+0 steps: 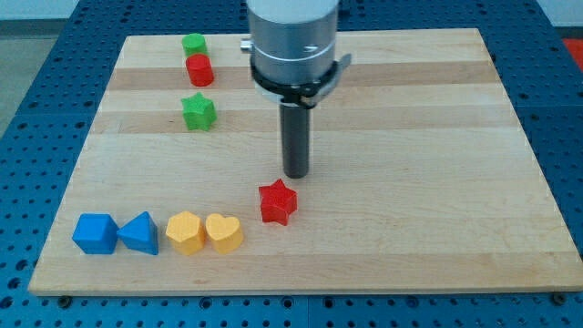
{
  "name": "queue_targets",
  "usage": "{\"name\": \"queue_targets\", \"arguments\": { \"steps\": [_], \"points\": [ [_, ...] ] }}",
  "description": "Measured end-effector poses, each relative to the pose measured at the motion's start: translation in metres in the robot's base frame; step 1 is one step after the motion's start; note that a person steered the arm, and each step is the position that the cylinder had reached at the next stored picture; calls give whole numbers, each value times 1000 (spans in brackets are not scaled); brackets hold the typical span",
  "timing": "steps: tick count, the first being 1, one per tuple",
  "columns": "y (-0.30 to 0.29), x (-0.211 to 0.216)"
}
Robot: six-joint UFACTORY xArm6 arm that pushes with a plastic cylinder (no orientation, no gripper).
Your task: Move the red star closer to yellow heart
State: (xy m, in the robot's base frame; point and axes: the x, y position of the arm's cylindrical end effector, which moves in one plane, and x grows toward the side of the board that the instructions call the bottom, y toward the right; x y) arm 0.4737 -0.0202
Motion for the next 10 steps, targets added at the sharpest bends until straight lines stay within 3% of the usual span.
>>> {"name": "queue_targets", "arguments": {
  "steps": [10],
  "points": [
    [-16, 51]
  ]
}}
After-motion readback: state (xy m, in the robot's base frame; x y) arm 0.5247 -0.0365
